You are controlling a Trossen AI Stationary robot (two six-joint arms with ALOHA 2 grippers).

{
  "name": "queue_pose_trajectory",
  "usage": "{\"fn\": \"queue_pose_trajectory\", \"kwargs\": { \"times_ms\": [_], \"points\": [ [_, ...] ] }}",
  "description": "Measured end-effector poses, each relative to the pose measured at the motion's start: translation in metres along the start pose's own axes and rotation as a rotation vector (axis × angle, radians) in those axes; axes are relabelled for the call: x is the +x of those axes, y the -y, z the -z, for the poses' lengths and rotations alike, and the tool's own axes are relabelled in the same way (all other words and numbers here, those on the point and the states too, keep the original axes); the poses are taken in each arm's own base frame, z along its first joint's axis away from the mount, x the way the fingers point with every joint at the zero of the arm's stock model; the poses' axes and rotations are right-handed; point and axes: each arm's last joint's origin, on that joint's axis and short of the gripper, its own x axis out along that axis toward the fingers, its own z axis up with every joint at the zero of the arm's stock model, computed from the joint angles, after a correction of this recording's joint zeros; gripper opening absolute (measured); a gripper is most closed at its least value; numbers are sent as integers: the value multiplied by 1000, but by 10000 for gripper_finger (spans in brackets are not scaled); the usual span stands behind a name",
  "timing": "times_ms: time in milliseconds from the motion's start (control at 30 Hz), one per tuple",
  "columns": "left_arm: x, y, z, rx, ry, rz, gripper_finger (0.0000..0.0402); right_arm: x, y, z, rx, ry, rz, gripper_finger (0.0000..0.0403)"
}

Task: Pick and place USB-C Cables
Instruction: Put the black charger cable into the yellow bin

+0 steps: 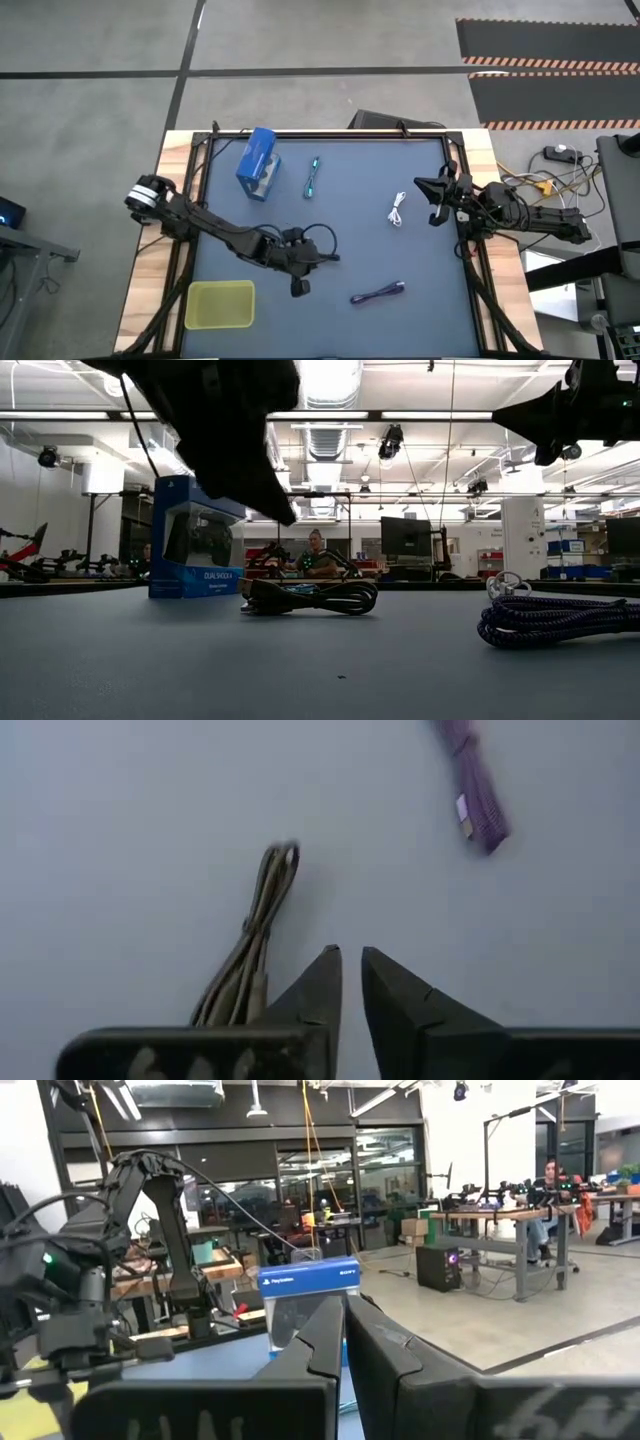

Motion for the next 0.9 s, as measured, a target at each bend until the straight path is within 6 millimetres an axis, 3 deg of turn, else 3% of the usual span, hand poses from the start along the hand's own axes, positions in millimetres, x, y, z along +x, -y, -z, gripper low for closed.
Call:
{"fn": "queue_pose_trajectory", "kwargs": {
  "times_ms": [400,900],
  "points": [
    [2,-3,-3,33,47,-19,142,0,0,1,15,-7,1,9],
    [9,-6,-1,126,61,-94,229,0,0,3,-5,-31,2,9]
  ]
}}
